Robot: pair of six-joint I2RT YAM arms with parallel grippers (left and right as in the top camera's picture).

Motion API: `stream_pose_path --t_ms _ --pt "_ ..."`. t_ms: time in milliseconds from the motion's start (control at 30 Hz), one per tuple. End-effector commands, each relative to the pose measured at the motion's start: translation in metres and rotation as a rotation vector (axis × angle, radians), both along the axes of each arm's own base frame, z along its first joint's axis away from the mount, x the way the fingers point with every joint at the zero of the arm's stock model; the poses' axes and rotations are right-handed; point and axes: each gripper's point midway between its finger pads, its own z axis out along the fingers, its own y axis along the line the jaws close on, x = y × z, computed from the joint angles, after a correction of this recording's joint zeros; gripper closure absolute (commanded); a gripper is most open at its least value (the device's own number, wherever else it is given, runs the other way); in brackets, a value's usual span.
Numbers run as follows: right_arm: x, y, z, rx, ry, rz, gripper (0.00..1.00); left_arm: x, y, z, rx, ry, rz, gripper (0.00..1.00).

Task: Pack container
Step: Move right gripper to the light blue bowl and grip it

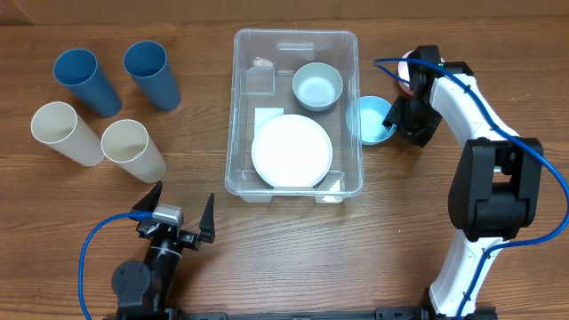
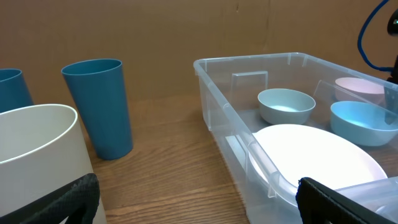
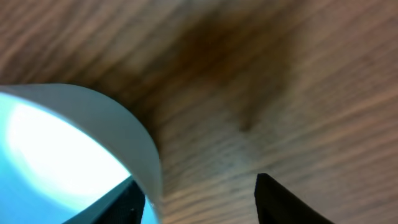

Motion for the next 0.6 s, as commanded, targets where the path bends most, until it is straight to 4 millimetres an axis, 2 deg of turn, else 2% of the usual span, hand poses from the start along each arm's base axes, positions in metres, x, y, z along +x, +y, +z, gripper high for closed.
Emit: stream_pose_path --t_ms 0,67,100,200,300,367,433,467,500,567 --pt "0.008 0.010 0.003 0.020 -0.041 0.041 0.60 0.000 0.002 0.000 -0.013 -0.001 0.008 0.00" --pt "0.008 0.012 0.000 0.021 -0.046 0.045 0.87 0.000 0.002 0.000 -0.012 -0.002 0.007 0.00" --pt "0.006 0.012 -0.002 0.021 -0.040 0.045 0.96 0.000 0.002 0.000 -0.013 -0.001 0.008 0.00" --pt "0.002 0.011 -0.002 0.020 -0.023 0.044 0.96 0.000 0.002 0.000 -0.013 -0.001 0.008 0.00" --pt "0.002 -0.008 0.006 -0.011 -0.014 0.008 0.96 0.000 0.002 0.000 -0.012 -0.002 0.008 0.00" --pt "0.006 -0.030 0.027 -0.034 -0.028 -0.036 0.96 0.000 0.002 0.000 -0.013 -0.001 0.008 0.00" --pt "0.013 -0.053 0.061 -0.046 -0.077 -0.079 0.96 0.000 0.002 0.000 -0.012 -0.001 0.007 0.00" --pt "0.017 -0.062 0.082 -0.050 -0.113 -0.088 0.96 0.000 0.002 0.000 -0.012 -0.001 0.007 0.00" --pt "0.023 -0.069 0.110 -0.050 -0.173 -0.078 0.96 0.000 0.002 0.000 -0.012 -0.002 0.008 0.00" --pt "0.031 -0.067 0.158 -0.041 -0.279 -0.024 0.96 0.000 0.002 0.000 -0.013 -0.001 0.008 0.00"
